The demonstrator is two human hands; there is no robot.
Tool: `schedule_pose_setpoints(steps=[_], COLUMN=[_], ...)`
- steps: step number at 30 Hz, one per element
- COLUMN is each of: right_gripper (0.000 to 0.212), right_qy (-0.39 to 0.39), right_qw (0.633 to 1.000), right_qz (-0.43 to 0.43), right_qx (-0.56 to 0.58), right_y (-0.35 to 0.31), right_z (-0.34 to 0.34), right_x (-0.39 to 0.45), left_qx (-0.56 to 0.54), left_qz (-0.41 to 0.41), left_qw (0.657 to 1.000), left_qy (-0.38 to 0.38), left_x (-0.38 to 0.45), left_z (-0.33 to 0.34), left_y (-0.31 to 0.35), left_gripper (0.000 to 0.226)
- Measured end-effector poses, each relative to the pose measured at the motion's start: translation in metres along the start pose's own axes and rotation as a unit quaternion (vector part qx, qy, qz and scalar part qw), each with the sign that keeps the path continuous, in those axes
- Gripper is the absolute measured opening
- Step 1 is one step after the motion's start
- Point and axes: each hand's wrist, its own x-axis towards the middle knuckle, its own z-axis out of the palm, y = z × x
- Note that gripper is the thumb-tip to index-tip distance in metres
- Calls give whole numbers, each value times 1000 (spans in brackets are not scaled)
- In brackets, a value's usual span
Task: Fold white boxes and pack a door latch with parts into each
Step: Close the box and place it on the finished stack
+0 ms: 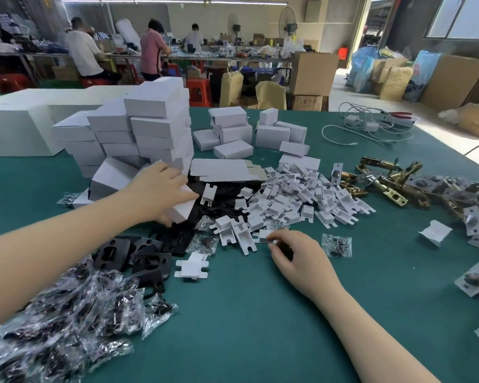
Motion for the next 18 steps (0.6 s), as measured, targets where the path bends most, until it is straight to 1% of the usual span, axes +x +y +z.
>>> schedule_pose_setpoints(steps=[2,5,10,13,16,18], right_gripper=[15,15,14,14,13,13], right_qy=[-2,-2,-5,-5,-4,-5], right_qw=[1000,1000,1000,1000,1000,1000], right_qz=[0,0,-2,-6,-6,-7], right_qx=[2,4,0,-4,-5,-6], right_y=[0,1,2,1,1,0], right_z=[0,0,1,1,1,0], right_x=[0,1,1,2,1,0], left_qx=[-6,-39,-63,-47,-22,-4], left_qz=[-12,-37,-58,-79,-82,-88], left_qw=[1000,998,995,995,996,996], left_qy=[11,35,45,30,10,5], left_x=[-3,-12,-26,-30,-23,-18], left_z=[-1,3,12,13,10,7], left_y=[-8,-20,-39,-39,-22,-9], left_gripper=[89,81,67,64,60,62])
